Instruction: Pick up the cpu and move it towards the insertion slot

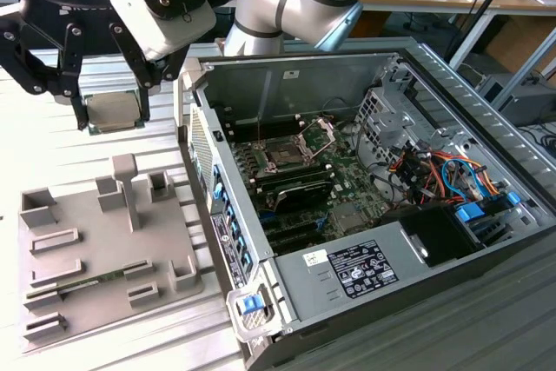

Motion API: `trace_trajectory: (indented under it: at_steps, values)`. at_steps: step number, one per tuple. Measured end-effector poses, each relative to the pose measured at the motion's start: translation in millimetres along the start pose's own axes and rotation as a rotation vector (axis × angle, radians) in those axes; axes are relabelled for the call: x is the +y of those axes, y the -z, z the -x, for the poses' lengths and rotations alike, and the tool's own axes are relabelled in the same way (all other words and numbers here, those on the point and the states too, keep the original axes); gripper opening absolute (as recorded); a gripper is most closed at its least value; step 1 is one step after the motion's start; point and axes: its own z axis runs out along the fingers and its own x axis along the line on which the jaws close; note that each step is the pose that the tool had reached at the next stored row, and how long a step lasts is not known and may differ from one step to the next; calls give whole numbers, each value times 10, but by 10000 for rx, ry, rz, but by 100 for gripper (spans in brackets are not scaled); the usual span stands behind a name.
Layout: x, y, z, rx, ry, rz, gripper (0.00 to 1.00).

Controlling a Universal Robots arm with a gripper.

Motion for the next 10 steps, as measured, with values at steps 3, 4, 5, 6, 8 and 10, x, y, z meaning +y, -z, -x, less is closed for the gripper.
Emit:
trace_trajectory:
  at_steps: [3,4,5,6,8,10]
  values:
    - [-1,0,26,1,0,0,55]
    - [-2,1,33,1,0,0,55]
    - [-2,0,43,1,-1,0,55]
    - [-3,0,48,1,0,0,55]
    - [-3,1,58,1,0,0,55]
    - [-4,1,74,1,0,0,55]
